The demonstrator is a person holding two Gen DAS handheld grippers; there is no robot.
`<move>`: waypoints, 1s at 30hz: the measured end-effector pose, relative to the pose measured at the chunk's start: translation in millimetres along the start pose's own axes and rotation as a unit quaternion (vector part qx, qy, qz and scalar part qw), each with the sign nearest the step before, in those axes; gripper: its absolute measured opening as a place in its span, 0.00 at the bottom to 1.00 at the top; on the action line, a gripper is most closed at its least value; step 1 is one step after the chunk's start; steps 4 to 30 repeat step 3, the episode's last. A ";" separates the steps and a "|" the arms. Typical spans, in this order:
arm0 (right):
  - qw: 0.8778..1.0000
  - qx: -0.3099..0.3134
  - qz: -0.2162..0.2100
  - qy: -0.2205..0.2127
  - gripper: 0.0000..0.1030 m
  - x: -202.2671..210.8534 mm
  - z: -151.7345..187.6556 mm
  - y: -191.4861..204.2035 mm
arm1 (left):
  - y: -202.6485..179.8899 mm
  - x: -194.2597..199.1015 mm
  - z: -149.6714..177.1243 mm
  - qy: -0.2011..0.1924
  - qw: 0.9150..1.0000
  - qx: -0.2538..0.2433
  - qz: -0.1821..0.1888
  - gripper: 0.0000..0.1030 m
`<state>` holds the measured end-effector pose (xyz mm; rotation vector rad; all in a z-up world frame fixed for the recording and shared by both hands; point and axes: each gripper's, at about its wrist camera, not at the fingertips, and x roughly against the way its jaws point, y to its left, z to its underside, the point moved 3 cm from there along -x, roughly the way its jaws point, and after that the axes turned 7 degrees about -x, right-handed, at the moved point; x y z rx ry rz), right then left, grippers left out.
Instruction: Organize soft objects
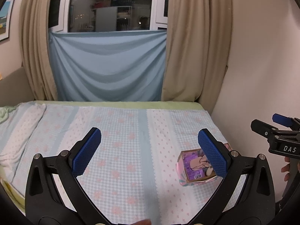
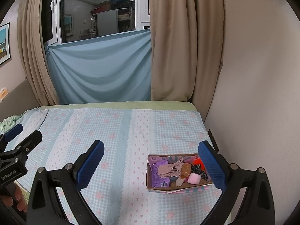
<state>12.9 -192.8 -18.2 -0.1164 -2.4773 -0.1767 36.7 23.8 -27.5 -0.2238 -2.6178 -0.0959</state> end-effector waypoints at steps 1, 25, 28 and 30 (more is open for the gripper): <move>1.000 0.000 0.000 0.002 0.97 -1.2 0.0 0.0 | 0.4 0.3 0.6 -0.004 1.000 -0.002 -0.004 1.00; 1.000 0.000 0.000 0.006 0.97 -3.8 -0.5 2.4 | 1.4 -0.4 1.3 -0.005 1.000 -0.006 -0.008 1.00; 1.000 0.000 0.000 0.006 0.97 -3.8 -0.5 2.4 | 1.4 -0.4 1.3 -0.005 1.000 -0.006 -0.008 1.00; 1.000 0.000 0.000 0.006 0.97 -3.8 -0.5 2.4 | 1.4 -0.4 1.3 -0.005 1.000 -0.006 -0.008 1.00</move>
